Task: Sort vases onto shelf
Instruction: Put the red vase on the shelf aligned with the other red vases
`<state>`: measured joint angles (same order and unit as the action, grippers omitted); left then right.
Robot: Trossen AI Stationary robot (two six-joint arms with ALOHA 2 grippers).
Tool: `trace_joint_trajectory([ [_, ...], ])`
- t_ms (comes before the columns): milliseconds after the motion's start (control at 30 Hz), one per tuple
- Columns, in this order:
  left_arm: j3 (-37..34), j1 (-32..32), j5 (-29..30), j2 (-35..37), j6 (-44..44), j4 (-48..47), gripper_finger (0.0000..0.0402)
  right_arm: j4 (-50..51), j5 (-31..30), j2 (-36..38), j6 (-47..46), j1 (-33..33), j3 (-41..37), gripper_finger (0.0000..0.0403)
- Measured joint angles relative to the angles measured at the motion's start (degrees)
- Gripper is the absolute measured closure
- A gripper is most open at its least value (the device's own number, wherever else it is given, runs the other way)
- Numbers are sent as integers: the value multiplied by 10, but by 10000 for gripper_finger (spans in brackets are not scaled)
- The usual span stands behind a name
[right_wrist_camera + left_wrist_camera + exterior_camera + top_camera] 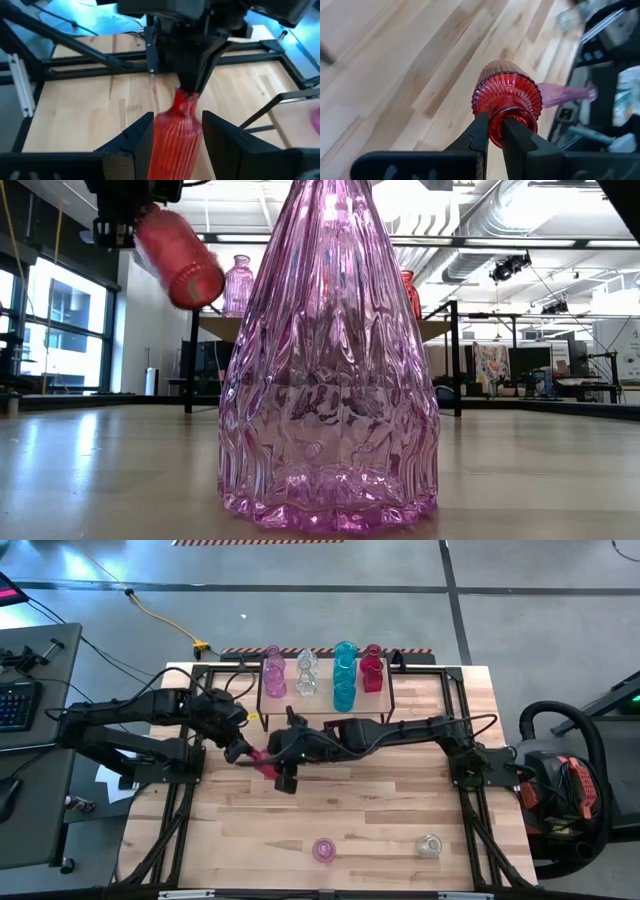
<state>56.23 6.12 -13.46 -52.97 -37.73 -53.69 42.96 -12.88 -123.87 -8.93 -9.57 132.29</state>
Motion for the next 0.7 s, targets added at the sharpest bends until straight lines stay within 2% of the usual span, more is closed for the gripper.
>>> trace_joint_trajectory([
  [233, 0, -13, -5, -4, -23, 75, 381, -13, 16, 0, -1, 7, 0, 253],
  [500, 0, -28, 18, -11, -41, 99, 381, -10, 10, 0, -64, 10, 0, 253],
  [700, 0, -38, 25, -19, -47, 121, 380, 23, 11, 0, -77, 12, 0, 253],
])
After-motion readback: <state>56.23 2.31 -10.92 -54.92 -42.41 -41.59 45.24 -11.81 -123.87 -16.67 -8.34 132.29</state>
